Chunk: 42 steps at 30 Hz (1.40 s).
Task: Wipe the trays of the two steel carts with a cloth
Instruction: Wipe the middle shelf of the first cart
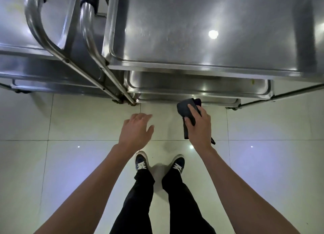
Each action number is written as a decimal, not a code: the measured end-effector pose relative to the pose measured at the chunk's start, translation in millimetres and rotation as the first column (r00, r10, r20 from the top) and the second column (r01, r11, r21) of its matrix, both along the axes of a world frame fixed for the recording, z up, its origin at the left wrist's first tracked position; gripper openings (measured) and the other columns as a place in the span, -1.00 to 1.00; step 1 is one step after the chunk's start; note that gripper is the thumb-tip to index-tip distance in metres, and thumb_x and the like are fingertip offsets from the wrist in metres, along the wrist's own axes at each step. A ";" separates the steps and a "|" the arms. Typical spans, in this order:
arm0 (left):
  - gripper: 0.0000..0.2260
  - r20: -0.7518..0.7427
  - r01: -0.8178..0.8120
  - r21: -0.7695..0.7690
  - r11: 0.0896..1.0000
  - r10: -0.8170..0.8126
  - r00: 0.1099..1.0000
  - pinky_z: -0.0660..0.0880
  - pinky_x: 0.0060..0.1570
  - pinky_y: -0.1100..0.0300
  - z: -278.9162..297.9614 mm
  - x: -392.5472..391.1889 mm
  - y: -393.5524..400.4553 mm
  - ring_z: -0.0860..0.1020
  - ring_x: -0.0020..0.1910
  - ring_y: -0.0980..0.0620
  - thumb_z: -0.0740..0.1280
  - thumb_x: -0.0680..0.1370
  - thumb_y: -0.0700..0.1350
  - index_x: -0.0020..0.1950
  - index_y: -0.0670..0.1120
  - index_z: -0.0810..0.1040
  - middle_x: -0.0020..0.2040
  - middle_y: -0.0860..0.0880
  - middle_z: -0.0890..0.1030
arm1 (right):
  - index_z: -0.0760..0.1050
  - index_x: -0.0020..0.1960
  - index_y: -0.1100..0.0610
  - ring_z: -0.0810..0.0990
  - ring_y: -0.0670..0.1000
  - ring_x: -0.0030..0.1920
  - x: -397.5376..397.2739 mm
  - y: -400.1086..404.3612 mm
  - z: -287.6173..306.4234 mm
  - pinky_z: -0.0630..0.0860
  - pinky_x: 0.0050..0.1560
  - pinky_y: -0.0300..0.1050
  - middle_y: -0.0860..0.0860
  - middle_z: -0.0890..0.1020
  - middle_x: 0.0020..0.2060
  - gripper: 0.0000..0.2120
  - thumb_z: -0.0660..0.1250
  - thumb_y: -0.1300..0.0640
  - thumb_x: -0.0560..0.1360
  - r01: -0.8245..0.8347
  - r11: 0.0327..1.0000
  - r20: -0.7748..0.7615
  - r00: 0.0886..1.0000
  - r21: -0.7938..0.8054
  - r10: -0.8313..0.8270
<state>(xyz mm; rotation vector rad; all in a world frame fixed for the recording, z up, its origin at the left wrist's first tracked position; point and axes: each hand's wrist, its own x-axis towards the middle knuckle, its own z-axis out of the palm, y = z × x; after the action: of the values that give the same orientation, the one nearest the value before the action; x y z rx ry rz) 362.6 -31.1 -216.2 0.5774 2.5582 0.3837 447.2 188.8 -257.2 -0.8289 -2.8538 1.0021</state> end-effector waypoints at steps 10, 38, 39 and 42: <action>-0.58 -0.069 0.019 0.008 1.000 -0.018 0.997 0.36 0.31 -0.11 -95.7 -52.9 -25.5 0.37 0.42 -0.08 0.30 0.61 0.03 0.47 0.01 0.44 0.43 -0.02 0.46 | 0.40 0.47 -0.06 0.38 0.12 0.31 -35.2 -15.3 -86.8 0.41 0.33 0.10 0.04 0.40 0.43 -0.55 0.32 0.07 0.59 0.105 0.994 0.006 0.994 -0.041 -0.105; -0.72 -0.661 0.074 0.172 0.982 0.059 0.748 0.40 0.17 -0.07 -303.8 -140.2 -1.1 0.50 0.18 -0.12 0.31 0.52 -0.06 0.20 0.00 0.65 0.18 -0.04 0.60 | 0.49 0.37 -0.05 0.37 0.06 0.35 -216.0 -5.9 -241.7 0.42 0.24 -0.01 0.00 0.38 0.39 -0.60 0.35 -0.07 0.55 0.065 0.994 -0.399 0.917 0.090 -0.024; -0.72 -0.659 0.072 0.179 0.981 0.065 0.750 0.42 0.16 -0.06 -303.6 -141.0 -0.8 0.50 0.17 -0.13 0.30 0.53 -0.07 0.21 -0.02 0.64 0.17 -0.04 0.60 | 0.47 0.38 -0.05 0.35 0.10 0.36 -216.6 -6.4 -242.7 0.42 0.28 0.05 0.03 0.36 0.40 -0.59 0.33 -0.08 0.56 0.064 0.990 -0.371 0.929 0.122 -0.014; -0.74 -0.659 0.068 0.157 0.985 0.053 0.750 0.45 0.11 -0.07 -301.2 -144.3 0.2 0.52 0.13 -0.12 0.32 0.55 -0.10 0.20 -0.04 0.65 0.14 -0.03 0.61 | 0.41 0.43 -0.06 0.26 0.20 0.42 -216.1 -1.1 -239.8 0.27 0.41 0.19 0.08 0.26 0.50 -0.57 0.21 -0.13 0.59 0.038 0.951 -0.270 0.962 0.308 0.049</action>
<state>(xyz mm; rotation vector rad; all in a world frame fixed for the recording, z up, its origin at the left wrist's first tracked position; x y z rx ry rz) 218.4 -30.9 -517.4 0.9243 3.2250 0.4616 231.1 187.7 -497.0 -0.6004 -2.6723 0.5864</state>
